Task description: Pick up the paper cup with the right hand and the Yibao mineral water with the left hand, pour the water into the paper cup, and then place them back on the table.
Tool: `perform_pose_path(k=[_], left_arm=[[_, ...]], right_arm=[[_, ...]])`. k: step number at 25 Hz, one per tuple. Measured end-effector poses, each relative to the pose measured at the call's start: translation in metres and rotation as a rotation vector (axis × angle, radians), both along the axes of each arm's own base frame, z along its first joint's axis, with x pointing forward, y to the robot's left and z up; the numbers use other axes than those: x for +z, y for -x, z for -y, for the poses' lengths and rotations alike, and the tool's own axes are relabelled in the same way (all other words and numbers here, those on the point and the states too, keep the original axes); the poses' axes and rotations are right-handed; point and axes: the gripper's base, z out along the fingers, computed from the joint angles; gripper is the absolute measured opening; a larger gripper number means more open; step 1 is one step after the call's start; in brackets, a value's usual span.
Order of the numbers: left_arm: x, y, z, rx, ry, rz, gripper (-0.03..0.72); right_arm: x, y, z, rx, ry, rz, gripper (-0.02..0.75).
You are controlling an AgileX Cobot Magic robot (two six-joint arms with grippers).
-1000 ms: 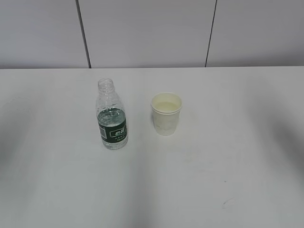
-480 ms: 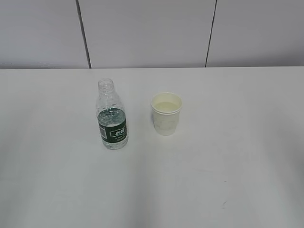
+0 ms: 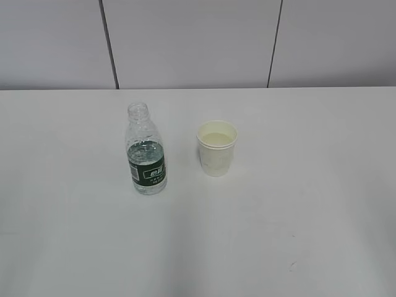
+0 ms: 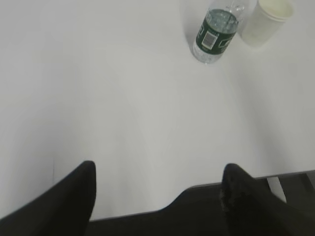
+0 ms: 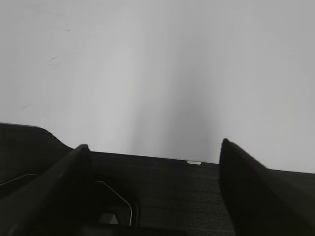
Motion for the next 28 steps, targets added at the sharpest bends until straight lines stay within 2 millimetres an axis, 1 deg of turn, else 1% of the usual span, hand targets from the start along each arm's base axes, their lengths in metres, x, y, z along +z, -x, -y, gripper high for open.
perform_pose_path(k=[3,4,6,10,17,20,23,28], left_arm=[[-0.001,0.012,-0.001,0.0,0.004,0.074,0.489],[-0.002,0.017,-0.001,0.0,0.006,0.103,0.489],[-0.002,0.02,-0.001,0.0,0.006,0.119,0.489],[-0.002,0.019,-0.002,0.006,0.0,0.133,0.489],[-0.005,0.011,-0.002,0.017,0.007,0.181,0.488],[-0.004,0.011,-0.002,0.017,0.007,0.186,0.488],[-0.004,0.011,-0.002,0.016,0.005,0.188,0.487],[-0.004,0.011,-0.002,0.012,-0.002,0.189,0.487]], right_arm=[[-0.008,0.009,-0.001,0.001,0.0,0.023,0.592],[-0.009,0.012,-0.001,0.001,0.001,0.038,0.592],[-0.008,0.017,-0.001,0.001,0.0,0.071,0.592],[-0.008,0.029,-0.002,0.002,0.004,0.148,0.592],[-0.01,0.053,-0.003,0.001,0.014,0.309,0.592],[-0.011,0.052,-0.002,-0.003,0.023,0.342,0.592],[-0.01,0.047,-0.002,-0.004,0.025,0.385,0.592],[-0.012,0.046,-0.002,-0.004,0.025,0.39,0.592]])
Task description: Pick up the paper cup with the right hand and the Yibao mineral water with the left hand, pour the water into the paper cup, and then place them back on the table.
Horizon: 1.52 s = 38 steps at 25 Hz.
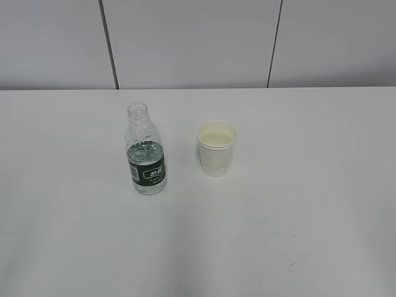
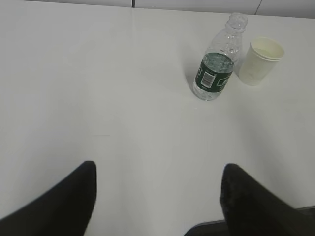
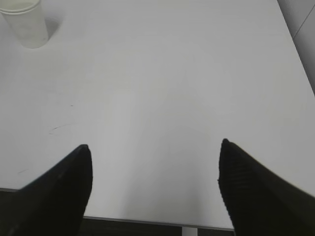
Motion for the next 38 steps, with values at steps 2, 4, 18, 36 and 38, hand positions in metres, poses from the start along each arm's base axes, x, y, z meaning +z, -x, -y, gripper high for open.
perform_pose_path(k=[2,4,18,36,38], left_arm=[[0.0,0.0,0.0,0.0,-0.001,0.0,0.487],[0.0,0.0,0.0,0.0,-0.001,0.0,0.487],[-0.0008,-0.0011,-0.0044,0.03,-0.048,0.005,0.487],[-0.0008,-0.0011,-0.0046,0.03,-0.053,0.006,0.486],[-0.0008,-0.0011,-0.0046,0.03,-0.053,0.006,0.486]], right_arm=[[-0.001,-0.0004,0.0,0.0,0.0,-0.004,0.592],[-0.0013,-0.0007,0.0,0.0,0.0,-0.004,0.592],[-0.0019,-0.001,0.0001,0.0,0.0,-0.005,0.592],[-0.0018,-0.0011,0.0001,-0.001,-0.002,-0.004,0.592],[-0.0018,-0.0011,0.0001,-0.001,-0.002,-0.004,0.592]])
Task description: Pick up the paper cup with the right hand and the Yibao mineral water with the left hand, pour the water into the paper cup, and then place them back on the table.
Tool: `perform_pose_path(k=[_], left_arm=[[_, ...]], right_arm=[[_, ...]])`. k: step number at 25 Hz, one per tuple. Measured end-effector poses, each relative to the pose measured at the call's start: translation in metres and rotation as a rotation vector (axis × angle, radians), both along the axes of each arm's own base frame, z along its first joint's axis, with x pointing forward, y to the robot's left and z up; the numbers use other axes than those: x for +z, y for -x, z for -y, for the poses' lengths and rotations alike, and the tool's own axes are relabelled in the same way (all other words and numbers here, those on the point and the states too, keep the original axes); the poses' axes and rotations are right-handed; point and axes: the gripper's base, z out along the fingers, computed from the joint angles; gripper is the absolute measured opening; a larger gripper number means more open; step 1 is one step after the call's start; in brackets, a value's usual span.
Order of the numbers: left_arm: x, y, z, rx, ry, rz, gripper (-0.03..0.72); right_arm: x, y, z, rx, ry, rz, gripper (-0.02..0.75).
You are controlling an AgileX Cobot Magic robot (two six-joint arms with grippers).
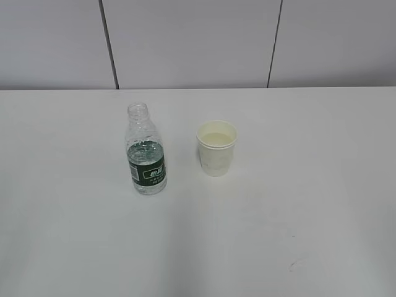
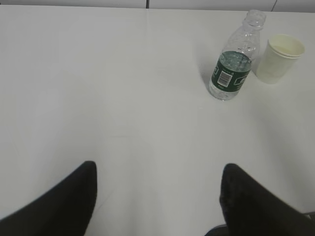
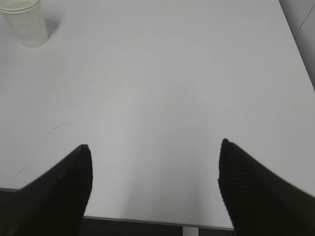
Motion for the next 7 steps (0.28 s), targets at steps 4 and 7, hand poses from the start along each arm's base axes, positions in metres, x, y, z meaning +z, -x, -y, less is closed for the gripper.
perform_pose_path(k=[4,7], left_arm=[[0.0,0.0,0.0,0.0,0.0,0.0,0.485],[0.0,0.0,0.0,0.0,0.0,0.0,0.484]], right_arm=[[0.0,0.0,0.0,0.0,0.0,0.0,0.592],[0.0,0.0,0.0,0.0,0.0,0.0,0.591]])
